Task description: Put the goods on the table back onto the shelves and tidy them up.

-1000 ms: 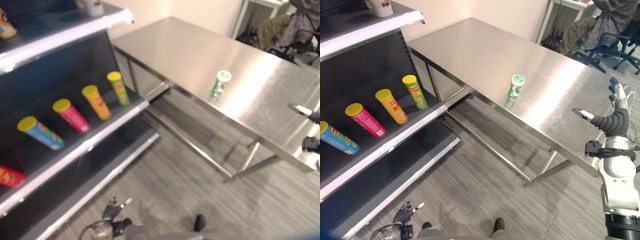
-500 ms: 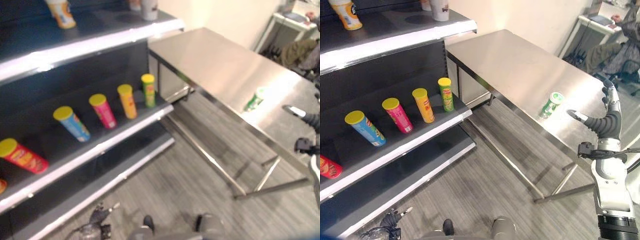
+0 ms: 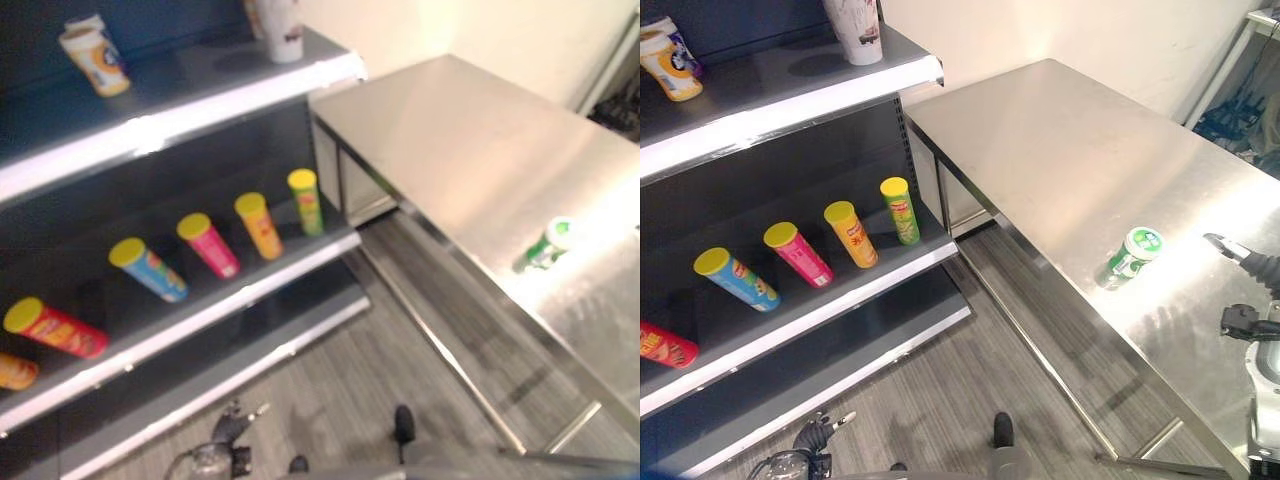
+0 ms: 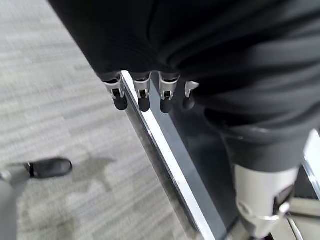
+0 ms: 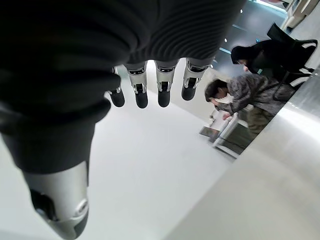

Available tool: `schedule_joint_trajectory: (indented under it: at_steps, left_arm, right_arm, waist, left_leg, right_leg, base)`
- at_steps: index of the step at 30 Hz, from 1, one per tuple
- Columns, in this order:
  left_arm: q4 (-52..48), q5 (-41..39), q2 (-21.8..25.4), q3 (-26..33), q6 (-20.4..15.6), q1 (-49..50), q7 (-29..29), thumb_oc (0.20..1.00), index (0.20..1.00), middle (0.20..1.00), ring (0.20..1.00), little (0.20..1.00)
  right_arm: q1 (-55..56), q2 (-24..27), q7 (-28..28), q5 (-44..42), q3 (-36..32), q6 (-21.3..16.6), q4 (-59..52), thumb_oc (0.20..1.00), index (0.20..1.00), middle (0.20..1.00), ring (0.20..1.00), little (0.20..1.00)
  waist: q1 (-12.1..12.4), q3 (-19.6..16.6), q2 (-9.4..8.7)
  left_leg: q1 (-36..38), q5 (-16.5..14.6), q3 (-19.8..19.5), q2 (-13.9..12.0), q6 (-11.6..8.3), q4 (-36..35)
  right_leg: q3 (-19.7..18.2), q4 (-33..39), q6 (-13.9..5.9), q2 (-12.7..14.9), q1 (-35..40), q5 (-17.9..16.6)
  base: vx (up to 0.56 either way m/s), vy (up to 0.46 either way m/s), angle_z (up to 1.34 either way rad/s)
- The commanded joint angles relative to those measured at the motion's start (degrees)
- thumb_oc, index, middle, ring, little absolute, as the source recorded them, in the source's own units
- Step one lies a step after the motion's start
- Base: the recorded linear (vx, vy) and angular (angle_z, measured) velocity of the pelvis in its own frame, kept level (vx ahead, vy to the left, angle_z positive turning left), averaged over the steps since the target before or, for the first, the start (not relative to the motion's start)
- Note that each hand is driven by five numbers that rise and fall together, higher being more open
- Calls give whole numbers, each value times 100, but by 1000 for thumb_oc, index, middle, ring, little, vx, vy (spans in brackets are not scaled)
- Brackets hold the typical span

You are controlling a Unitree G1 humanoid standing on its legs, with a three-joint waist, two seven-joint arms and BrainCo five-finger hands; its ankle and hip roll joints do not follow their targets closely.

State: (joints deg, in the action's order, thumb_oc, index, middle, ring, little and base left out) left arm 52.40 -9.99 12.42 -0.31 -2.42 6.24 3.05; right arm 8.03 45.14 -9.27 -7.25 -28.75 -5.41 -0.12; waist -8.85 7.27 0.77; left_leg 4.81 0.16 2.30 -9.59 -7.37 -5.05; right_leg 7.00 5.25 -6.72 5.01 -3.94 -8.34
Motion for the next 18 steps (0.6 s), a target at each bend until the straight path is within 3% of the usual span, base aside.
schedule_joint_trajectory:
  at_steps: [1, 7, 14, 18]
  left_arm:
    - [158, 127, 592, -74, -159, -98, -52, 1000, 1000, 1000, 1000, 1000]
    - [383, 203, 644, 33, -170, -5, -146, 1000, 1000, 1000, 1000, 1000]
    - [586, 310, 668, 63, -155, 50, -165, 1000, 1000, 1000, 1000, 1000]
    - [544, 296, 665, 45, -155, 68, -132, 1000, 1000, 1000, 1000, 1000]
  right_arm:
    - [0, 236, 353, -611, -246, -219, -16, 1000, 1000, 1000, 1000, 1000]
    - [291, 458, 1120, -1132, 10, -126, 79, 1000, 1000, 1000, 1000, 1000]
    - [206, 520, 1299, -943, 398, -54, 248, 1000, 1000, 1000, 1000, 1000]
    - [60, 505, 1073, -434, 553, -14, 484, 1000, 1000, 1000, 1000, 1000]
  waist:
    - [74, -149, -455]
    - [8, -120, -336]
    - [8, -114, -234]
    - [46, -109, -138]
  left_leg:
    - [247, -556, 214, 203, -20, 5]
    - [299, -512, 373, 155, -76, 5]
    - [370, -521, 465, 182, -78, 5]
    - [390, -511, 463, 167, -94, 5]
  right_leg:
    - [-90, -341, -492, 401, -297, 274]
    - [-75, -427, -428, 356, -300, 375]
    - [-126, -441, -404, 374, -279, 396]
    - [-97, -445, -381, 383, -226, 460]
  base:
    - [68, -69, 8]
    - [29, -9, 0]
    - [14, 7, -10]
    - [5, -2, -1]
